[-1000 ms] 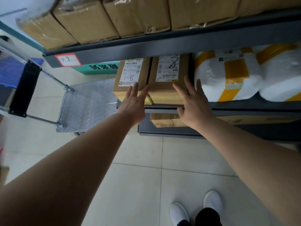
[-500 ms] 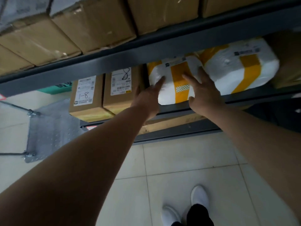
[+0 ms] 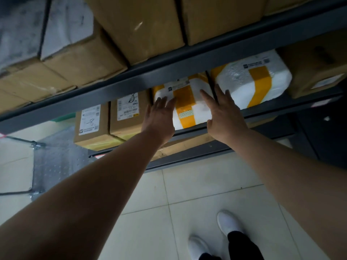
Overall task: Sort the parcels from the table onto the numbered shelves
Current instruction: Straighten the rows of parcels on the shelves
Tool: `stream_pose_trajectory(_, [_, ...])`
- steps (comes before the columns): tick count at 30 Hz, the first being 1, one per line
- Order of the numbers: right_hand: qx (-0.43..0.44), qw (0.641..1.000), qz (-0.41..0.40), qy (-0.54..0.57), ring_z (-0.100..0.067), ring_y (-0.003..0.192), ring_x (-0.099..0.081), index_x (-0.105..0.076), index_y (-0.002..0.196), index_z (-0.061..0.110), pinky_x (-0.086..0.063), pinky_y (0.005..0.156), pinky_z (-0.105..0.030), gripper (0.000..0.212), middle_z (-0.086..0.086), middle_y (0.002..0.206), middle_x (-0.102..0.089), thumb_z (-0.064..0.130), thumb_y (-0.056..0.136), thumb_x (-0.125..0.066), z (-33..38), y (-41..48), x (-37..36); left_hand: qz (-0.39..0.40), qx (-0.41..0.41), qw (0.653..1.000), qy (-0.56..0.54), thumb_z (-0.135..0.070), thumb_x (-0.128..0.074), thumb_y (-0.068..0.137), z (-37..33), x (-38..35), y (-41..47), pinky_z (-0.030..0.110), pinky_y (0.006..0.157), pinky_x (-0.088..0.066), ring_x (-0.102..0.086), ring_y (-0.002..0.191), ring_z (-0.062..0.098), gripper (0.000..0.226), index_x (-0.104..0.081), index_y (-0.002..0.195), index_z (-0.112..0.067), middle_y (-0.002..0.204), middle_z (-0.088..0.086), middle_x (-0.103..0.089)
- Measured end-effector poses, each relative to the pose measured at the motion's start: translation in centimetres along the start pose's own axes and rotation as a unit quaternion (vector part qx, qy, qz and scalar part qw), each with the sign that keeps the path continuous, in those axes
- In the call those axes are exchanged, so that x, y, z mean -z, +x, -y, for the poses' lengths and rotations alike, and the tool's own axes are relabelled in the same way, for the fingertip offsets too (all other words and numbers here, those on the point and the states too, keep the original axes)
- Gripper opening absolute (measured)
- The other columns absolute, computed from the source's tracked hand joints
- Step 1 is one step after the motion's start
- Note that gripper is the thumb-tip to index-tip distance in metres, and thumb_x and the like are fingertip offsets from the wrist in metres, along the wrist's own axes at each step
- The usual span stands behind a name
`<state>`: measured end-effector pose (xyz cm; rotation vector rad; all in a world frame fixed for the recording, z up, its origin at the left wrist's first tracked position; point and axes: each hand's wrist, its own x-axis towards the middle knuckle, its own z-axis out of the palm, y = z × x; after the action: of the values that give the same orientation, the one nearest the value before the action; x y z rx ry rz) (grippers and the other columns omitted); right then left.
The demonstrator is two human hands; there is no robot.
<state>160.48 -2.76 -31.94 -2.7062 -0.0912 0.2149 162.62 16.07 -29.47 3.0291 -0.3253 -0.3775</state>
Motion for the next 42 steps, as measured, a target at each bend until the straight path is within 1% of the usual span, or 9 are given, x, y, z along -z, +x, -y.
stream_pose_trajectory(7, [-0.091,0.995,-0.019,-0.023,-0.026,0.149,0.003,-0.009,0.154,0.024,-0.014,0.119,-0.041,0.084,-0.004,0.162,0.003,0.006,0.088,-0.057,-9.1,-0.3,5.2,0.028,-0.042,0.998,-0.028,-0.010,-0.052,0.094,-8.9,0.1,3.7,0.040,0.121,-0.014,-0.011,0.149,0.025,0.077,-0.010,0.156,-0.022,0.162,0.011,-0.012])
stream_pose_trajectory(14, [-0.128,0.991,-0.025,0.007,-0.032,0.148,-0.002,-0.005,0.153,0.036,-0.022,0.116,-0.045,0.086,-0.007,0.161,0.007,0.008,0.089,-0.056,-14.3,2.2,6.1,0.047,-0.035,0.998,0.009,-0.008,-0.048,0.094,-14.1,-0.8,7.3,0.048,0.120,-0.001,-0.010,0.150,0.021,0.085,0.006,0.156,-0.029,0.163,0.007,-0.008])
stream_pose_trajectory(17, [-0.119,0.992,-0.018,0.029,-0.034,0.145,-0.011,-0.013,0.151,0.041,-0.030,0.113,-0.044,0.085,-0.006,0.161,0.001,0.008,0.087,-0.057,-15.0,2.4,6.0,0.054,-0.032,0.998,0.002,-0.010,-0.050,0.093,-14.9,-1.0,7.7,0.053,0.119,0.001,-0.022,0.146,0.021,0.084,0.003,0.156,-0.028,0.160,0.003,-0.023])
stream_pose_trajectory(19, [-0.114,0.992,-0.024,0.039,-0.035,0.143,-0.016,-0.017,0.151,0.042,-0.034,0.111,-0.045,0.084,-0.004,0.161,-0.001,0.008,0.085,-0.057,-14.8,2.0,5.9,0.034,-0.023,0.999,0.007,-0.012,-0.051,0.093,-15.0,-0.8,7.3,0.054,0.119,0.001,-0.019,0.147,0.021,0.081,-0.004,0.157,-0.026,0.157,0.006,-0.029])
stream_pose_trajectory(23, [-0.122,0.990,0.005,0.066,-0.030,0.146,-0.005,-0.012,0.150,0.046,-0.032,0.113,-0.045,0.092,0.006,0.160,0.009,0.002,0.084,-0.058,-13.3,0.4,6.0,0.022,-0.031,0.999,0.038,-0.009,-0.052,0.089,-14.3,-0.5,6.1,0.056,0.119,-0.002,-0.005,0.151,0.021,0.081,-0.010,0.157,-0.023,0.157,0.003,-0.031])
stream_pose_trajectory(29, [-0.111,0.991,0.036,0.061,-0.028,0.147,0.002,-0.001,0.150,0.046,-0.026,0.116,-0.049,0.098,0.007,0.160,0.016,-0.002,0.084,-0.056,-13.3,-0.8,6.3,0.022,-0.017,0.999,0.032,-0.008,-0.055,0.090,-15.1,-0.1,5.5,0.053,0.120,-0.006,-0.005,0.151,0.023,0.083,-0.007,0.157,-0.016,0.161,0.006,-0.021])
stream_pose_trajectory(35, [-0.118,0.989,-0.092,0.015,-0.028,0.144,-0.018,-0.017,0.152,0.032,-0.023,0.115,-0.044,0.098,-0.002,0.159,-0.010,-0.002,0.075,-0.067,-17.5,-1.6,9.4,-0.008,-0.091,0.995,0.047,-0.010,-0.051,0.092,-20.7,0.3,7.3,0.047,0.121,-0.007,-0.003,0.151,0.022,0.080,-0.004,0.156,-0.014,0.163,0.008,-0.009])
stream_pose_trajectory(37, [-0.138,0.983,-0.118,0.003,-0.028,0.144,-0.017,-0.017,0.152,0.028,-0.022,0.115,-0.044,0.100,-0.005,0.159,-0.010,-0.003,0.072,-0.069,-19.9,-1.9,10.7,0.007,-0.105,0.993,0.044,-0.010,-0.051,0.093,-23.2,0.5,8.4,0.047,0.120,-0.005,-0.004,0.151,0.021,0.079,-0.005,0.156,-0.017,0.163,0.007,-0.008])
stream_pose_trajectory(42, [-0.172,0.981,-0.085,-0.002,-0.031,0.144,-0.013,-0.019,0.151,0.024,-0.020,0.115,-0.044,0.094,-0.010,0.160,0.003,0.000,0.076,-0.070,-25.4,-2.2,12.5,0.039,-0.137,0.990,0.024,-0.011,-0.051,0.093,-28.8,-0.3,11.0,0.047,0.121,-0.005,-0.013,0.149,0.017,0.078,-0.005,0.156,-0.022,0.161,0.004,-0.018])
